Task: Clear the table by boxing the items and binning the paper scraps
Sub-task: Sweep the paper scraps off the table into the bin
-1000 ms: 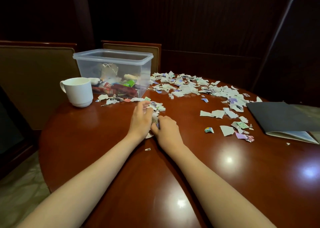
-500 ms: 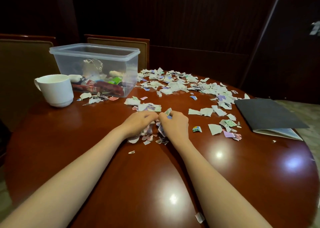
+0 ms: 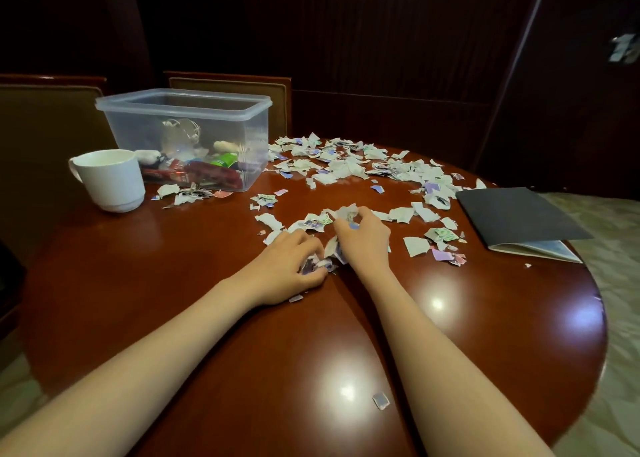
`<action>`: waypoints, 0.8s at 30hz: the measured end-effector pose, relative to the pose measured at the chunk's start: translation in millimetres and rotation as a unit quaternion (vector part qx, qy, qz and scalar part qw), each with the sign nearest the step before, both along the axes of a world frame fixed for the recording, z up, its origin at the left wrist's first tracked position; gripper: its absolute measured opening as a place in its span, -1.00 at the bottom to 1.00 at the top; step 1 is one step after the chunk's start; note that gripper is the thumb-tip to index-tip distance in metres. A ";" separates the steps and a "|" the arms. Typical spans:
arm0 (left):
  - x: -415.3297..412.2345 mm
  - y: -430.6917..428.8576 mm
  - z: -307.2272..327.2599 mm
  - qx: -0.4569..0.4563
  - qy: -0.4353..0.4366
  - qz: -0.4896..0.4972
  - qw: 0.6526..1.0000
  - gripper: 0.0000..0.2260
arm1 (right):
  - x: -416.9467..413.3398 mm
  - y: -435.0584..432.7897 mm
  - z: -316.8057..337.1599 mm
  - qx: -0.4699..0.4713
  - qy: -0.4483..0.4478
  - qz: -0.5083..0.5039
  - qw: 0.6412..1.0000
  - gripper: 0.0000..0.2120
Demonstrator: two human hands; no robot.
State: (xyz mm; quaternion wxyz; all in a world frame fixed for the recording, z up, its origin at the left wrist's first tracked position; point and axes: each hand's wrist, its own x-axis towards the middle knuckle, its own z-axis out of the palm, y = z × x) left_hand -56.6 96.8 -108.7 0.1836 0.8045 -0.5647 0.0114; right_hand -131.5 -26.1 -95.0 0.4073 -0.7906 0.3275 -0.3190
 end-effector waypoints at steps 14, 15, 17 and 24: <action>-12.1 -8.8 19.2 -0.107 -0.012 0.078 0.991 -0.72 | -31.7 -3.9 5.8 0.007 -0.013 -0.040 0.999 -0.62; -12.0 -8.3 23.6 -0.124 0.027 0.093 0.987 -0.70 | -31.9 -4.1 6.0 0.019 -0.020 -0.041 0.999 -0.64; -12.6 -8.8 32.5 -0.161 0.086 0.115 0.977 -0.67 | -30.0 -4.5 4.6 0.052 -0.028 -0.046 0.997 -0.70; -20.5 -25.4 54.7 -0.266 0.355 0.135 0.886 -0.61 | -39.0 -7.6 13.6 0.127 -0.108 -0.034 0.985 -0.65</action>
